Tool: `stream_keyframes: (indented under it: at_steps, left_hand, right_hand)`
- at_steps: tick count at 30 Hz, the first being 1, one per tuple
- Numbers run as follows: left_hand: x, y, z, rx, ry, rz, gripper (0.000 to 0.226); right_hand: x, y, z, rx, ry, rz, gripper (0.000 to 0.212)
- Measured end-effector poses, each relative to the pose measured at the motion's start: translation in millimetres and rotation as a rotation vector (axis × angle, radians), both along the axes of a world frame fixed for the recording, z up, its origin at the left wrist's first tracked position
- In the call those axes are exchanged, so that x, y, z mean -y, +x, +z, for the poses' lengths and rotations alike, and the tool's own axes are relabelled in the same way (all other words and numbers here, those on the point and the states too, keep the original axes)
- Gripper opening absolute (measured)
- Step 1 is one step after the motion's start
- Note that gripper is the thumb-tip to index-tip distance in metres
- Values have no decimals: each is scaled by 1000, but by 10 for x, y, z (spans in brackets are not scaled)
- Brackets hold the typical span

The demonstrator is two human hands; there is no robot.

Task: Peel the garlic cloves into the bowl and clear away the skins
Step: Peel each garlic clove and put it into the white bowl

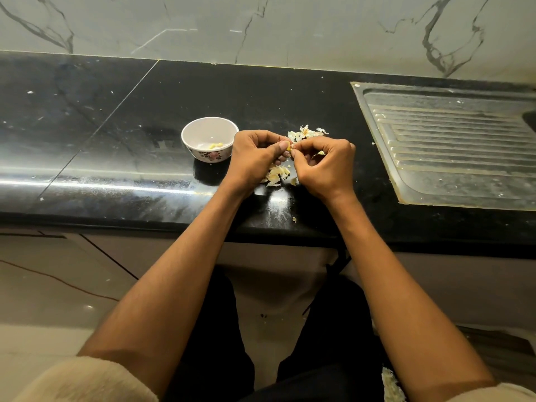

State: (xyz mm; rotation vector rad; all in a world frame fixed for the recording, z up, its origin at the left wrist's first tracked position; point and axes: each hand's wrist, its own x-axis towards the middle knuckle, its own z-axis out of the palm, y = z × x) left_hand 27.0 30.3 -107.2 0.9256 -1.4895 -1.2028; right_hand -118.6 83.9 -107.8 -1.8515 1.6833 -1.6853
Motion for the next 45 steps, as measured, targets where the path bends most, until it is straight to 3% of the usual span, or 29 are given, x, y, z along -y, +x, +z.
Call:
stream_keyframes:
  at_steps: [19, 36, 40, 45]
  left_hand:
    - [-7, -24, -18, 64, -31, 56, 12]
    - [-21, -30, -28, 41, -61, -21, 13]
    - [17, -19, -42, -3, -35, -34, 12]
    - [30, -23, -48, -44, -55, -35, 8]
  right_hand:
    - [-34, 18, -34, -306, -105, -53, 3]
    - [7, -9, 24, -27, -61, -132, 7]
    - [20, 0, 23, 15, -26, -99, 9]
    - [55, -31, 14, 208, 70, -3, 12]
